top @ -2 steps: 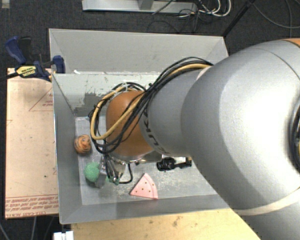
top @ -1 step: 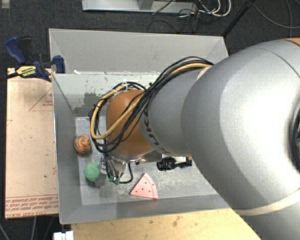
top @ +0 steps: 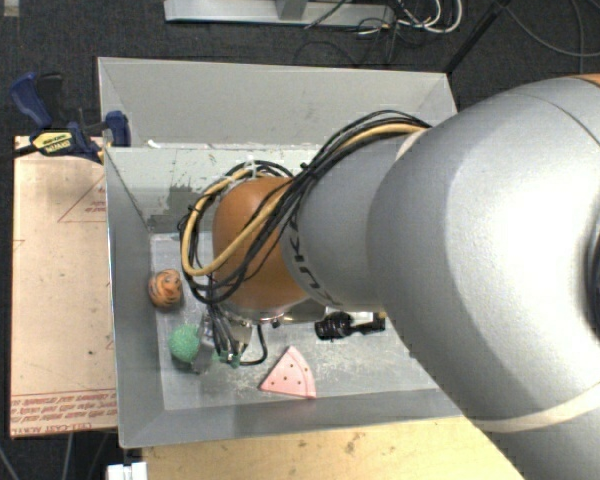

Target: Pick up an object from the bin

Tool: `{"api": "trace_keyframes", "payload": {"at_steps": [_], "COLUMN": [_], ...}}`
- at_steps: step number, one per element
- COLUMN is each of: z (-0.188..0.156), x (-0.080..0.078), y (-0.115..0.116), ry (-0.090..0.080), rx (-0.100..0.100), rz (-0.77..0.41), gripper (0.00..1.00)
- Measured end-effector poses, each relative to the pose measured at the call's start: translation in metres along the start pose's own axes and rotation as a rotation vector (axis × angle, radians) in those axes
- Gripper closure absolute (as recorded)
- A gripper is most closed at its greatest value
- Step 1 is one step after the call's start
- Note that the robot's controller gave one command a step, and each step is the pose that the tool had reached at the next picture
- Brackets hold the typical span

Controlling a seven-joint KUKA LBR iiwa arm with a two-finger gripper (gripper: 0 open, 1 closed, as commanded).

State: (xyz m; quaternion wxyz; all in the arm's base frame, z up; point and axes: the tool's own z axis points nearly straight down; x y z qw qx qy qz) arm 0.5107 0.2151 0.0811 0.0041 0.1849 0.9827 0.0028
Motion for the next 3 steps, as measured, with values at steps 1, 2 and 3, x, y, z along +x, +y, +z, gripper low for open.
{"api": "trace_keyframes", "payload": {"at_steps": [1, 2, 3], "z": [-0.009, -0.024, -0.036], "x": [0.002, 0.002, 0.001], "y": [-0.001, -0.001, 0.000], "ry": [0.008, 0.009, 0.006], "rx": [0.006, 0.008, 0.004], "rz": [0.000, -0.001, -0.001], "gripper": [1.00, 1.00, 1.00]}}
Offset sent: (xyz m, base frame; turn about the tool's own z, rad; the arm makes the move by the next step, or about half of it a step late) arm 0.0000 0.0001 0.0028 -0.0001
